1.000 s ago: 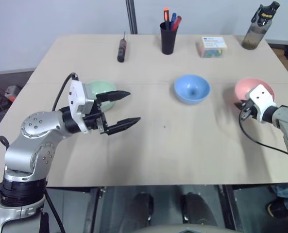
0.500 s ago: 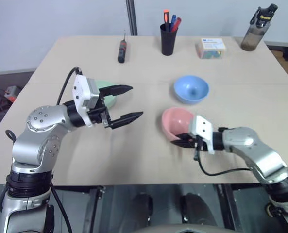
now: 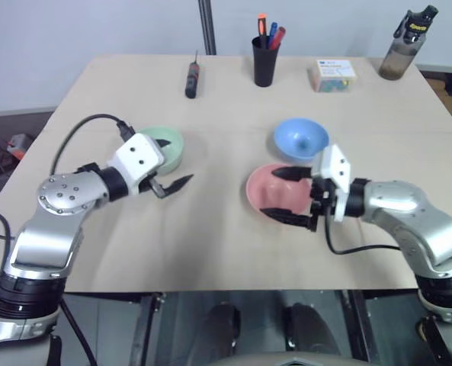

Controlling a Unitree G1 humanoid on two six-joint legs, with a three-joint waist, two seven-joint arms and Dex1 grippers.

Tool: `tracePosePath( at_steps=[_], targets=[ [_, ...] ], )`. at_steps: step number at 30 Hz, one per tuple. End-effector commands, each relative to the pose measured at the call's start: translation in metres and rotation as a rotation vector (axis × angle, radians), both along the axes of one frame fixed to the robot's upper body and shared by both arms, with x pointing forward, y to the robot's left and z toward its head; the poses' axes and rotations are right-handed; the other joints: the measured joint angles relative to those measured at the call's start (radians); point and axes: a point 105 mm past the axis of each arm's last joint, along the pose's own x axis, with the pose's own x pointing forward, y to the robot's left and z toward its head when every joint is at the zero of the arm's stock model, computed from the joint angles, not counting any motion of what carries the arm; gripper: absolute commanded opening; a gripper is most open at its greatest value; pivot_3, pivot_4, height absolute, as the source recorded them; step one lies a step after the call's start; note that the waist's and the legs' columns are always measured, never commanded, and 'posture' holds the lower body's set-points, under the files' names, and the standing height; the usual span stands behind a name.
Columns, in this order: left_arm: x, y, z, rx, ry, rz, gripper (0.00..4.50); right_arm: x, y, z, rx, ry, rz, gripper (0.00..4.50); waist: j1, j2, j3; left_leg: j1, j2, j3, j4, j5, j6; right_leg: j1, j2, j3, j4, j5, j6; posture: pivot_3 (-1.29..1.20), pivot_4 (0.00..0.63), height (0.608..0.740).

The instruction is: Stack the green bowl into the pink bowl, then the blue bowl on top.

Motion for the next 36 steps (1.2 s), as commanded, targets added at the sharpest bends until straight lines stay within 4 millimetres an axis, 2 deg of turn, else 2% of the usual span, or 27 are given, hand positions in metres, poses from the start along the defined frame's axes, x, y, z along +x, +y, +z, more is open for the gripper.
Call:
tracePosePath(
  at_steps=[1, 8, 9, 11, 12, 13, 16, 18, 19, 20, 24, 29, 33, 36],
  targets=[
    [0.01, 0.008, 0.003, 0.124, -0.009, 0.061, 4.5, -0.007, -0.007, 0.016, 0.03, -0.078, -0.006, 4.48, 0.002, 0.0, 0.0, 0.0, -0.001, 0.0, 0.0, 0.0, 0.0, 0.0, 0.0, 0.0, 0.0, 0.0, 0.0, 0.0, 0.15, 0.74],
    [0.03, 0.024, -0.017, 0.24, 0.102, 0.178, 4.5, 0.002, -0.015, 0.014, 0.011, -0.148, -0.063, 4.48, -0.012, 0.0, 0.001, 0.0, -0.001, 0.001, 0.0, 0.0, 0.0, -0.001, 0.001, 0.001, 0.001, 0.0, 0.0, 0.0, 0.15, 0.74],
    [0.031, 0.025, -0.018, 0.249, 0.109, 0.18, 4.0, 0.003, -0.015, 0.014, 0.012, -0.154, -0.064, 4.5, -0.011, 0.0, 0.001, 0.0, 0.0, 0.001, 0.0, 0.0, 0.0, -0.001, 0.001, 0.001, 0.001, 0.0, 0.0, 0.0, 0.15, 0.74],
    [0.034, 0.027, -0.02, 0.256, 0.123, 0.197, 3.38, 0.002, -0.017, 0.015, 0.019, -0.165, -0.063, 4.5, -0.01, 0.0, 0.001, -0.001, 0.0, 0.002, 0.0, 0.0, 0.0, -0.001, 0.001, 0.001, 0.001, 0.0, 0.0, 0.0, 0.15, 0.74],
    [0.036, 0.028, -0.02, 0.26, 0.126, 0.205, 3.22, 0.002, -0.018, 0.016, 0.023, -0.172, -0.064, 4.5, -0.009, 0.0, 0.001, -0.001, 0.0, 0.001, 0.0, 0.0, 0.0, -0.001, 0.001, 0.001, 0.001, 0.0, 0.0, 0.0, 0.15, 0.74],
    [0.037, 0.029, -0.02, 0.263, 0.128, 0.211, 2.61, 0.002, -0.018, 0.017, 0.026, -0.175, -0.063, 4.5, -0.008, 0.0, 0.001, -0.001, 0.0, 0.001, 0.0, 0.0, 0.0, -0.001, 0.001, 0.001, 0.001, 0.0, 0.0, 0.0, 0.15, 0.74],
    [0.041, 0.028, -0.02, 0.264, 0.133, 0.211, 1.45, 0.001, -0.021, 0.021, 0.036, -0.192, -0.07, 4.5, -0.008, 0.0, 0.001, -0.001, 0.0, 0.001, 0.0, 0.0, 0.0, -0.001, 0.001, 0.001, 0.001, 0.0, 0.0, 0.0, 0.15, 0.74],
    [0.042, 0.026, -0.02, 0.264, 0.135, 0.201, 0.85, 0.001, -0.023, 0.023, 0.044, -0.199, -0.077, 4.5, -0.008, 0.0, 0.001, -0.001, 0.0, 0.001, 0.0, 0.0, 0.0, -0.001, 0.001, 0.001, 0.001, 0.0, 0.0, 0.0, 0.15, 0.74],
    [0.042, 0.024, -0.019, 0.262, 0.135, 0.195, 0.31, 0.001, -0.023, 0.023, 0.047, -0.2, -0.08, 4.5, -0.008, 0.0, 0.001, -0.001, 0.0, 0.001, 0.0, 0.0, 0.0, -0.001, 0.001, 0.001, 0.001, 0.0, 0.0, 0.0, 0.15, 0.74],
    [0.042, 0.023, -0.019, 0.26, 0.135, 0.189, 0.05, 0.001, -0.024, 0.023, 0.047, -0.201, -0.083, 4.5, -0.008, 0.0, 0.001, -0.001, 0.0, 0.001, 0.0, 0.0, 0.0, -0.001, 0.001, 0.001, 0.001, 0.0, 0.0, 0.0, 0.15, 0.74],
    [0.04, 0.008, -0.012, 0.186, 0.153, 0.126, 0.05, 0.001, -0.028, 0.023, 0.053, -0.204, -0.108, 4.5, -0.007, -0.001, 0.001, -0.001, 0.0, 0.001, 0.0, 0.0, 0.0, -0.001, 0.001, 0.001, 0.001, 0.0, 0.0, 0.0, 0.15, 0.74],
    [0.013, -0.059, 0.016, 0.068, 0.118, -0.222, 0.05, 0.002, -0.039, 0.022, 0.053, -0.202, -0.172, 4.5, -0.004, -0.001, 0.001, -0.002, 0.0, 0.0, 0.001, 0.0, 0.0, -0.001, 0.0, 0.0, 0.001, 0.0, 0.0, 0.0, 0.15, 0.74],
    [-0.004, -0.092, 0.023, 0.111, 0.107, -0.436, 0.05, -0.001, -0.057, 0.018, 0.035, -0.188, -0.256, 4.5, -0.005, -0.001, 0.001, -0.002, 0.0, 0.0, 0.001, 0.0, 0.0, -0.001, 0.0, 0.001, 0.001, 0.0, 0.0, 0.0, 0.15, 0.74],
    [-0.009, -0.112, 0.029, 0.124, 0.096, -0.567, 0.05, -0.013, -0.072, 0.009, 0.005, -0.153, -0.301, 4.5, -0.002, -0.001, 0.001, -0.002, 0.0, 0.0, 0.001, 0.0, 0.0, -0.001, 0.001, 0.0, 0.001, 0.0, 0.0, 0.0, 0.15, 0.74]
  ],
)
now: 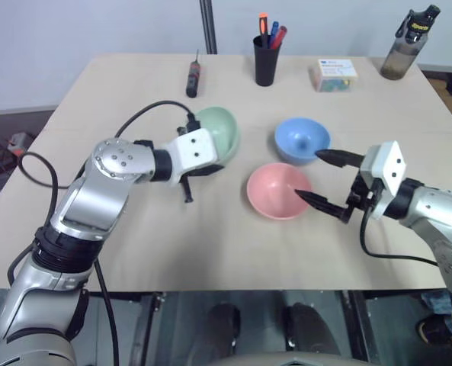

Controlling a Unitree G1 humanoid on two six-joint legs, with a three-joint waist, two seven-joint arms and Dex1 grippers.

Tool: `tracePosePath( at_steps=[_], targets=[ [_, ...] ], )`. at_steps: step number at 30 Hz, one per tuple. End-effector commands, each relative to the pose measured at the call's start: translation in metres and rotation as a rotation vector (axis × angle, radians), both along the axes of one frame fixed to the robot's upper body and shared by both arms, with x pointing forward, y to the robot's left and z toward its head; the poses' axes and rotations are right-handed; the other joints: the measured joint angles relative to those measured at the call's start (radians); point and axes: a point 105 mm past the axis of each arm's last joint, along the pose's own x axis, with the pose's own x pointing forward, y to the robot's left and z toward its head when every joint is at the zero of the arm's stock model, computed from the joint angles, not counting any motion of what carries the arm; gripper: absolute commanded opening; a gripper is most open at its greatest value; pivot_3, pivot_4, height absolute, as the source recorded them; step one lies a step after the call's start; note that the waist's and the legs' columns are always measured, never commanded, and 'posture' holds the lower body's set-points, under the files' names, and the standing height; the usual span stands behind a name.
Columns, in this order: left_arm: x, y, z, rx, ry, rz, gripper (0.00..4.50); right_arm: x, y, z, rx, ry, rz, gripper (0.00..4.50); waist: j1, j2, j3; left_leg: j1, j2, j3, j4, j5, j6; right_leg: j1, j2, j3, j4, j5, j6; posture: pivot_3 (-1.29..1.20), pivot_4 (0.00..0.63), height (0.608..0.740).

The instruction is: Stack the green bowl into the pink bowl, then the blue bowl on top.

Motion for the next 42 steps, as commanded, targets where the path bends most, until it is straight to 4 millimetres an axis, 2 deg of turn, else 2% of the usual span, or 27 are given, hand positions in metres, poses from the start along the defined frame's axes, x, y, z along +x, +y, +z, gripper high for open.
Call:
tracePosePath(
  at_steps=[1, 4, 7, 10, 13, 15, 16, 19, 20, 23, 27, 29, 30, 32, 34, 38, 42],
  targets=[
    [-0.011, -0.024, 0.012, 0.011, -0.036, -0.18, 0.05, -0.017, -0.013, 0.006, -0.006, -0.023, -0.034, 4.5, 0.0, 0.0, 0.0, 0.0, 0.0, 0.0, 0.0, 0.0, 0.0, 0.0, 0.0, 0.0, 0.0, 0.0, 0.0, 0.0, 0.15, 0.74],
    [-0.015, -0.043, 0.012, 0.015, -0.039, -0.319, 0.05, -0.024, -0.024, 0.003, -0.015, -0.011, -0.086, 4.5, 0.001, 0.0, 0.0, 0.001, 0.0, 0.0, 0.001, 0.0, 0.0, 0.001, 0.0, 0.0, 0.0, 0.0, 0.0, 0.0, 0.15, 0.74],
    [-0.019, -0.056, 0.008, 0.007, -0.011, -0.424, 0.05, -0.026, -0.024, 0.003, -0.015, -0.022, -0.109, 4.5, -0.008, 0.0, 0.0, 0.002, 0.0, 0.002, 0.001, 0.0, 0.0, 0.001, 0.0, 0.003, 0.001, 0.0, 0.0, 0.0, 0.15, 0.74],
    [-0.022, -0.063, 0.005, 0.01, 0.004, -0.492, 1.0, -0.028, -0.02, 0.003, -0.015, -0.025, -0.113, 4.5, -0.008, 0.0, 0.0, 0.003, 0.001, 0.002, 0.001, 0.0, 0.0, 0.001, 0.002, 0.002, 0.002, 0.0, 0.0, 0.0, 0.15, 0.74],
    [-0.023, -0.063, 0.005, 0.012, 0.011, -0.521, 2.22, -0.027, -0.018, 0.002, -0.022, -0.027, -0.116, 4.5, -0.008, 0.0, 0.0, 0.003, 0.001, 0.002, 0.001, 0.0, 0.0, 0.001, 0.002, 0.002, 0.002, 0.0, 0.0, 0.0, 0.15, 0.74],
    [-0.022, -0.064, 0.005, 0.005, 0.012, -0.521, 2.77, -0.026, -0.018, 0.002, -0.021, -0.025, -0.117, 4.5, -0.006, 0.0, 0.0, 0.002, 0.0, 0.002, 0.002, 0.0, 0.0, 0.002, 0.001, 0.002, 0.001, 0.0, 0.0, 0.0, 0.15, 0.74],
    [-0.022, -0.064, 0.006, -0.004, 0.012, -0.52, 3.01, -0.024, -0.018, 0.001, -0.028, -0.027, -0.118, 4.5, -0.005, 0.0, 0.0, 0.002, 0.0, 0.002, 0.002, 0.0, 0.0, 0.002, 0.001, 0.002, 0.001, 0.0, 0.0, 0.0, 0.15, 0.74],
    [-0.022, -0.06, 0.01, -0.032, 0.023, -0.497, 4.21, -0.015, -0.02, -0.004, -0.079, -0.032, -0.128, 4.5, -0.005, 0.0, 0.0, 0.002, 0.0, 0.001, 0.002, 0.0, 0.0, 0.002, 0.001, 0.002, 0.001, 0.0, 0.0, 0.0, 0.15, 0.74],
    [-0.021, -0.058, 0.014, -0.059, 0.032, -0.467, 4.44, -0.009, -0.023, -0.006, -0.11, -0.038, -0.142, 4.5, -0.006, 0.0, 0.0, 0.002, 0.0, 0.001, 0.002, 0.0, 0.0, 0.002, 0.001, 0.002, 0.001, 0.0, 0.0, 0.0, 0.15, 0.74],
    [-0.014, -0.045, 0.029, -0.174, 0.049, -0.359, 4.44, 0.01, -0.033, -0.012, -0.216, -0.07, -0.158, 4.5, -0.01, 0.0, 0.0, 0.002, 0.0, 0.002, 0.002, 0.0, 0.0, 0.002, 0.001, 0.002, 0.001, 0.0, 0.0, 0.0, 0.15, 0.74],
    [-0.012, -0.018, 0.028, -0.327, 0.157, -0.194, 4.44, 0.048, -0.046, -0.017, -0.352, -0.115, -0.166, 4.5, -0.024, 0.001, 0.0, 0.004, 0.002, 0.003, 0.002, 0.0, 0.0, 0.001, 0.002, 0.004, 0.002, 0.0, 0.0, 0.0, 0.15, 0.74],
    [-0.015, -0.014, 0.042, -0.566, 0.139, -0.192, 4.44, 0.066, -0.049, -0.018, -0.407, -0.141, -0.154, 4.5, -0.027, 0.001, 0.0, 0.004, 0.002, 0.003, 0.002, 0.0, 0.0, 0.001, 0.002, 0.003, 0.001, 0.0, 0.0, 0.0, 0.15, 0.74],
    [-0.015, -0.008, 0.041, -0.594, 0.112, -0.166, 4.44, 0.075, -0.048, -0.018, -0.426, -0.153, -0.142, 4.5, -0.027, 0.001, 0.0, 0.003, 0.001, 0.002, 0.002, 0.0, 0.0, 0.001, 0.001, 0.003, 0.001, 0.0, 0.0, 0.0, 0.15, 0.74],
    [-0.019, 0.003, 0.033, -0.588, 0.088, -0.111, 4.44, 0.089, -0.045, -0.02, -0.458, -0.169, -0.111, 4.5, -0.028, 0.0, 0.0, 0.003, 0.002, 0.002, 0.002, 0.0, 0.0, 0.001, 0.001, 0.003, 0.001, 0.0, 0.0, 0.0, 0.15, 0.74],
    [-0.029, 0.01, 0.024, -0.619, 0.167, -0.099, 4.44, 0.102, -0.039, -0.025, -0.5, -0.183, -0.068, 4.5, -0.033, 0.0, 0.001, 0.003, 0.001, 0.002, 0.001, 0.0, 0.0, 0.001, 0.0, 0.003, 0.001, 0.0, 0.0, 0.0, 0.15, 0.74],
    [-0.047, 0.02, 0.02, -0.676, 0.231, -0.102, 4.44, 0.122, -0.027, -0.037, -0.562, -0.198, 0.002, 4.5, -0.034, 0.0, 0.001, 0.003, 0.002, 0.002, 0.0, 0.0, 0.0, 0.0, 0.0, 0.003, 0.0, 0.0, 0.0, 0.0, 0.15, 0.74],
    [-0.049, 0.026, 0.015, -0.66, 0.193, -0.026, 4.44, 0.136, -0.02, -0.042, -0.587, -0.206, 0.032, 4.5, -0.029, 0.001, 0.001, 0.002, 0.001, 0.002, 0.001, 0.0, 0.0, 0.0, -0.001, 0.002, 0.0, 0.0, 0.0, 0.0, 0.15, 0.74]
  ],
)
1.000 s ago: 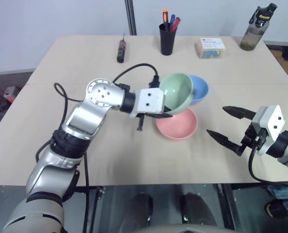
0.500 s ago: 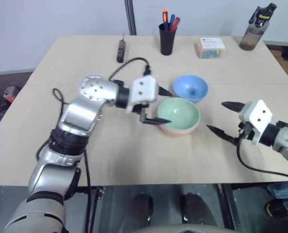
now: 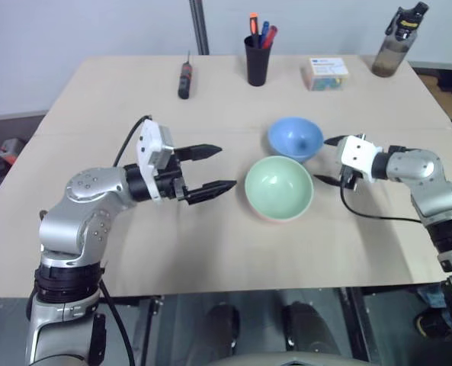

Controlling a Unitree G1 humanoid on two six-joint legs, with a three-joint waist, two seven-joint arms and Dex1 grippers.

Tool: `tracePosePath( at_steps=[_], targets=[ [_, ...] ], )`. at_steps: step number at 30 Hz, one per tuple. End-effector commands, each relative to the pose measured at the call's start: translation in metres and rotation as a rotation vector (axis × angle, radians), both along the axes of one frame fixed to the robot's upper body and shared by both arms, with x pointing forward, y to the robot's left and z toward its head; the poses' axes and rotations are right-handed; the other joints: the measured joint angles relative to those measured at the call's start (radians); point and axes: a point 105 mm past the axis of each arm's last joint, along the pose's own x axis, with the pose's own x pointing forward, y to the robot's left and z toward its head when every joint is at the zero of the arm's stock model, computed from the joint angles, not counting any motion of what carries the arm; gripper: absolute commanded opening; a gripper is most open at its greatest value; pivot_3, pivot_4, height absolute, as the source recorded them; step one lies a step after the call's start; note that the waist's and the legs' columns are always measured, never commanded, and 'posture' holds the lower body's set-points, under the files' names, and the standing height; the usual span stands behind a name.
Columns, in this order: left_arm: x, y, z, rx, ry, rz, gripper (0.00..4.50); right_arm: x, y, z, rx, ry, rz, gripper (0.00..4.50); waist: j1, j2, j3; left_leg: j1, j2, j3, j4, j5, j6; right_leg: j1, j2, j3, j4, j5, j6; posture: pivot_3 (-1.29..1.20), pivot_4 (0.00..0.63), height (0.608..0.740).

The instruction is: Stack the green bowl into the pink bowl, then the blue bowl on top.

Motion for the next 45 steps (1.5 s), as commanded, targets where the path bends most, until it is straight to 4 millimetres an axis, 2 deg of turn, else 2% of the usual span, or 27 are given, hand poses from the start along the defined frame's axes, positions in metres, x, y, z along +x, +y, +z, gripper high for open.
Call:
tracePosePath(
  at_steps=[1, 2, 3, 4, 7, 12, 14, 17, 22, 26, 28, 31, 35, 36, 37, 39, 40, 41, 42, 44, 45],
  targets=[
    [-0.009, 0.002, 0.009, 0.015, -0.062, 0.039, 4.44, 0.012, 0.005, 0.008, -0.038, -0.052, 0.037, 4.5, -0.001, 0.0, 0.0, 0.0, 0.0, 0.0, 0.0, 0.0, 0.0, 0.0, 0.0, 0.0, 0.0, 0.0, 0.0, 0.0, 0.15, 0.74],
    [-0.012, 0.002, 0.008, 0.023, -0.071, 0.046, 4.44, 0.015, 0.008, 0.007, -0.058, -0.057, 0.043, 4.5, -0.003, 0.0, 0.0, 0.0, 0.0, 0.0, 0.0, 0.0, 0.0, 0.0, 0.0, 0.0, 0.0, 0.0, 0.0, 0.0, 0.15, 0.74],
    [-0.013, 0.002, 0.006, 0.027, -0.074, 0.056, 4.5, 0.018, 0.01, 0.006, -0.07, -0.063, 0.049, 4.09, -0.003, 0.0, 0.0, 0.0, 0.0, 0.0, 0.0, 0.0, 0.0, 0.0, 0.0, 0.0, 0.0, 0.0, 0.0, 0.0, 0.15, 0.74],
    [-0.014, 0.002, 0.005, 0.033, -0.078, 0.067, 4.5, 0.02, 0.012, 0.005, -0.076, -0.065, 0.053, 3.97, -0.005, 0.0, 0.0, 0.0, 0.0, 0.0, 0.0, 0.0, 0.0, 0.0, 0.0, 0.0, 0.0, 0.0, 0.0, 0.0, 0.15, 0.74],
    [-0.016, 0.002, 0.003, 0.038, -0.083, 0.085, 4.5, 0.024, 0.016, 0.007, -0.088, -0.079, 0.067, 2.94, -0.004, 0.0, 0.0, 0.0, 0.0, 0.0, -0.001, 0.0, -0.001, 0.0, 0.0, 0.0, 0.0, 0.0, 0.0, 0.0, 0.15, 0.74],
    [-0.015, 0.002, 0.002, 0.046, -0.102, 0.106, 4.5, 0.026, 0.019, 0.011, -0.091, -0.105, 0.085, 0.76, -0.005, 0.0, 0.0, 0.0, 0.0, 0.0, -0.001, 0.0, -0.001, 0.0, 0.0, 0.0, 0.0, 0.0, 0.0, 0.0, 0.15, 0.74],
    [-0.014, 0.002, 0.002, 0.046, -0.105, 0.11, 4.5, 0.026, 0.019, 0.014, -0.085, -0.112, 0.092, 0.12, -0.005, 0.0, 0.0, 0.0, 0.0, 0.0, -0.001, 0.0, -0.001, 0.0, 0.0, 0.0, 0.0, 0.0, 0.0, 0.0, 0.15, 0.74],
    [-0.011, 0.002, 0.003, 0.041, -0.107, 0.112, 4.5, 0.023, 0.018, 0.021, -0.065, -0.113, 0.109, 0.12, -0.006, 0.0, 0.0, 0.0, 0.0, 0.0, -0.001, 0.0, -0.001, 0.0, 0.0, 0.0, 0.0, 0.0, 0.0, 0.0, 0.15, 0.74],
    [-0.007, 0.002, 0.005, 0.032, -0.122, 0.123, 4.5, 0.006, 0.016, 0.058, 0.055, -0.138, 0.155, 0.12, -0.002, 0.001, 0.001, 0.0, 0.0, -0.001, -0.001, 0.0, -0.001, 0.0, 0.0, 0.0, 0.0, 0.0, 0.0, 0.0, 0.15, 0.74],
    [0.0, 0.0, 0.004, 0.017, -0.137, 0.142, 4.5, -0.036, 0.035, 0.091, 0.208, -0.047, 0.286, 0.12, 0.001, 0.002, 0.001, -0.001, 0.0, -0.001, -0.001, 0.0, -0.001, 0.0, -0.001, -0.001, 0.0, 0.0, 0.0, 0.0, 0.15, 0.74],
    [0.001, -0.001, 0.004, 0.012, -0.134, 0.141, 4.5, -0.059, 0.048, 0.098, 0.25, 0.004, 0.35, 0.12, 0.001, 0.002, 0.001, -0.001, 0.0, -0.001, -0.002, 0.0, -0.001, -0.001, -0.001, -0.001, 0.0, 0.0, 0.0, 0.0, 0.15, 0.74],
    [0.003, -0.001, 0.003, 0.014, -0.141, 0.145, 4.5, -0.089, 0.068, 0.094, 0.259, 0.088, 0.421, 0.12, 0.001, 0.002, 0.001, -0.001, 0.0, -0.001, -0.002, 0.0, -0.001, -0.001, -0.001, 0.0, 0.0, 0.0, 0.0, 0.0, 0.15, 0.74],
    [0.007, -0.003, 0.005, 0.009, -0.157, 0.146, 4.5, -0.102, 0.083, 0.068, 0.228, 0.192, 0.425, 0.12, 0.008, 0.002, 0.001, -0.001, 0.0, -0.001, -0.002, 0.0, 0.0, -0.001, -0.001, 0.0, 0.0, 0.0, 0.0, 0.0, 0.15, 0.74],
    [0.007, -0.003, 0.005, 0.009, -0.159, 0.146, 4.5, -0.102, 0.083, 0.062, 0.217, 0.211, 0.415, 0.4, 0.009, 0.002, 0.001, -0.001, 0.0, -0.001, -0.001, 0.0, -0.001, -0.001, -0.001, 0.0, 0.0, 0.0, 0.0, 0.0, 0.15, 0.74],
    [0.007, -0.003, 0.005, 0.008, -0.161, 0.145, 4.5, -0.103, 0.082, 0.056, 0.199, 0.241, 0.409, 0.4, 0.012, 0.002, 0.001, -0.001, 0.0, -0.001, -0.001, 0.0, 0.0, -0.001, -0.001, 0.0, 0.0, 0.0, 0.0, 0.0, 0.15, 0.74],
    [0.008, -0.003, 0.006, 0.008, -0.162, 0.144, 4.5, -0.104, 0.079, 0.049, 0.179, 0.279, 0.391, 1.3, 0.02, 0.002, 0.001, -0.001, -0.001, -0.001, -0.001, 0.0, -0.001, -0.001, -0.001, 0.0, 0.0, 0.0, 0.0, 0.0, 0.15, 0.74],
    [0.008, -0.003, 0.006, 0.008, -0.163, 0.144, 4.5, -0.103, 0.077, 0.047, 0.173, 0.288, 0.381, 1.55, 0.022, 0.002, 0.001, -0.001, -0.001, -0.001, -0.001, 0.0, -0.001, -0.001, -0.001, 0.0, 0.0, 0.0, 0.0, 0.0, 0.15, 0.74],
    [0.008, -0.003, 0.006, 0.008, -0.164, 0.144, 4.5, -0.102, 0.075, 0.047, 0.171, 0.292, 0.37, 2.09, 0.022, 0.002, 0.001, -0.001, -0.001, -0.001, -0.001, 0.0, -0.001, -0.001, -0.001, -0.001, 0.0, 0.0, 0.0, 0.0, 0.15, 0.74],
    [0.008, -0.003, 0.006, 0.009, -0.165, 0.143, 4.5, -0.102, 0.072, 0.047, 0.171, 0.293, 0.36, 2.31, 0.023, 0.002, 0.001, -0.001, -0.001, -0.001, -0.001, 0.0, -0.001, -0.001, -0.001, -0.001, 0.0, 0.0, 0.0, 0.0, 0.15, 0.74],
    [0.007, -0.002, 0.005, 0.02, -0.173, 0.146, 4.5, -0.102, 0.066, 0.05, 0.185, 0.296, 0.333, 3.37, 0.023, 0.002, 0.001, -0.001, -0.001, -0.001, -0.001, 0.0, 0.0, -0.001, -0.001, -0.001, 0.0, 0.0, 0.0, 0.0, 0.15, 0.74],
    [0.007, -0.001, 0.003, 0.031, -0.18, 0.15, 4.5, -0.102, 0.062, 0.051, 0.196, 0.294, 0.318, 3.71, 0.024, 0.002, 0.001, -0.001, -0.001, -0.001, -0.001, 0.0, 0.0, -0.001, -0.001, -0.001, 0.0, 0.0, 0.0, 0.0, 0.15, 0.74]
  ],
)
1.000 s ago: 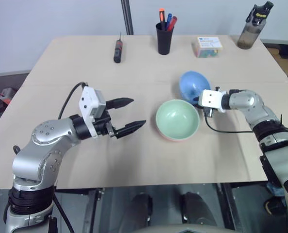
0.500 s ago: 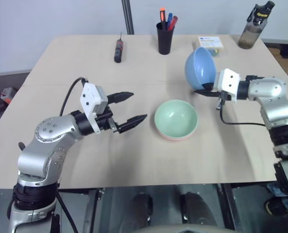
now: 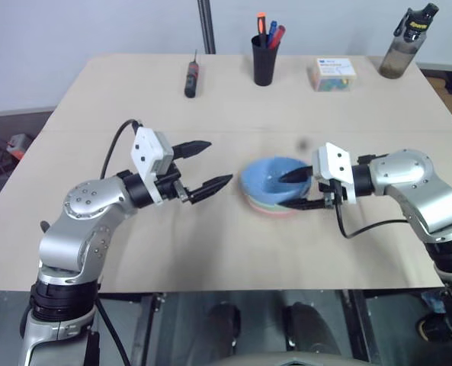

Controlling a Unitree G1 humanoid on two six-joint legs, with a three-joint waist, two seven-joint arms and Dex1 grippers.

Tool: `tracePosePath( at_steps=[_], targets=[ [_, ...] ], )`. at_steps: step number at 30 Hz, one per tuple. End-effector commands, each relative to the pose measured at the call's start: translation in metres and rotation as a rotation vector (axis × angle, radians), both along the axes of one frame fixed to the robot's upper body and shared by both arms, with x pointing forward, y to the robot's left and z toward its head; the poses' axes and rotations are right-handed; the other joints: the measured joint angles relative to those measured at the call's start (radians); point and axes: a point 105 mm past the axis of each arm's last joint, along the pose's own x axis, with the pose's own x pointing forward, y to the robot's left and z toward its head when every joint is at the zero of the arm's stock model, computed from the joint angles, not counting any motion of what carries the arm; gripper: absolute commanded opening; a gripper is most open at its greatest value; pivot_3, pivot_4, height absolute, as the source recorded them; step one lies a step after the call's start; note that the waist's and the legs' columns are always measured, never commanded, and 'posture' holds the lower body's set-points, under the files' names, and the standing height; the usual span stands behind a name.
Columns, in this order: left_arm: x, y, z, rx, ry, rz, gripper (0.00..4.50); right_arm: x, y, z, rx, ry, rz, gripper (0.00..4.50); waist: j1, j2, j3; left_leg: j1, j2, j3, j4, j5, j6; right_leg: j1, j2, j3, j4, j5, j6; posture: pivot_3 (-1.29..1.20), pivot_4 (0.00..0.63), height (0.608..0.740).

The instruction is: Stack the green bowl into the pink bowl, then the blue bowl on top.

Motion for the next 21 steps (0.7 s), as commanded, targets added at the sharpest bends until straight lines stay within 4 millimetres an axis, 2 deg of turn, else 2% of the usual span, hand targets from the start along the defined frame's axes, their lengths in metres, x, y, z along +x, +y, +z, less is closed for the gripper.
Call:
tracePosePath(
  at_steps=[1, 2, 4, 7, 9, 11, 15, 17, 21],
  targets=[
    [-0.003, -0.001, 0.005, 0.034, -0.066, -0.004, 4.5, -0.003, -0.011, 0.019, 0.051, -0.054, -0.054, 4.17, 0.001, 0.0, 0.0, 0.0, 0.0, 0.0, 0.0, 0.0, 0.0, 0.0, 0.0, 0.0, 0.0, 0.0, 0.0, 0.0, 0.15, 0.74],
    [-0.004, 0.0, 0.003, 0.044, -0.064, -0.006, 4.5, -0.001, -0.013, 0.023, 0.079, -0.075, -0.079, 4.43, 0.001, 0.0, 0.0, 0.0, 0.0, 0.0, 0.0, 0.0, 0.0, 0.0, 0.0, 0.0, 0.0, 0.0, 0.0, 0.0, 0.15, 0.74],
    [-0.005, 0.003, 0.0, 0.063, -0.067, 0.008, 4.5, -0.002, -0.021, 0.032, 0.153, -0.088, -0.136, 4.43, 0.001, 0.0, 0.0, 0.0, 0.0, 0.0, 0.0, 0.0, 0.0, 0.0, 0.0, 0.0, 0.0, 0.0, 0.0, 0.0, 0.15, 0.74],
    [-0.009, 0.015, -0.007, 0.049, -0.022, 0.017, 4.5, -0.013, -0.04, 0.041, 0.224, -0.052, -0.201, 4.43, 0.002, 0.0, 0.0, 0.0, 0.0, 0.0, -0.001, 0.0, 0.0, 0.0, 0.0, 0.0, 0.0, 0.0, 0.0, 0.0, 0.15, 0.74],
    [-0.016, 0.024, -0.013, 0.065, 0.047, -0.008, 4.5, -0.018, -0.061, 0.043, 0.241, -0.043, -0.283, 4.43, 0.004, 0.0, 0.0, -0.001, 0.0, 0.0, -0.001, 0.0, 0.0, 0.0, 0.0, 0.0, -0.001, 0.0, 0.0, 0.0, 0.15, 0.74],
    [-0.022, 0.032, -0.01, 0.045, 0.061, -0.016, 4.5, -0.023, -0.078, 0.042, 0.234, -0.035, -0.349, 4.43, 0.004, 0.0, 0.0, -0.001, 0.0, 0.0, -0.001, 0.0, 0.0, 0.0, -0.001, 0.0, -0.001, 0.0, 0.0, 0.0, 0.15, 0.74],
    [-0.027, 0.056, -0.013, 0.07, 0.127, 0.042, 4.5, -0.039, -0.116, 0.036, 0.17, -0.008, -0.481, 4.43, 0.004, 0.0, 0.0, 0.001, 0.001, 0.0, -0.001, 0.0, 0.001, 0.002, -0.001, 0.0, -0.001, 0.0, 0.0, 0.0, 0.15, 0.74],
    [-0.029, 0.062, -0.014, 0.073, 0.15, 0.042, 4.5, -0.044, -0.124, 0.035, 0.153, 0.0, -0.51, 4.43, 0.005, 0.0, 0.0, 0.001, 0.001, -0.001, -0.001, -0.002, 0.003, 0.002, -0.001, 0.0, -0.001, 0.0, 0.0, 0.0, 0.15, 0.74],
    [-0.034, 0.063, -0.016, 0.087, 0.203, 0.007, 4.5, -0.049, -0.125, 0.035, 0.154, 0.007, -0.517, 4.43, 0.001, 0.0, 0.0, 0.002, 0.001, 0.001, -0.001, -0.003, 0.005, 0.003, 0.0, 0.001, 0.0, 0.0, 0.0, 0.0, 0.15, 0.74]
  ],
)
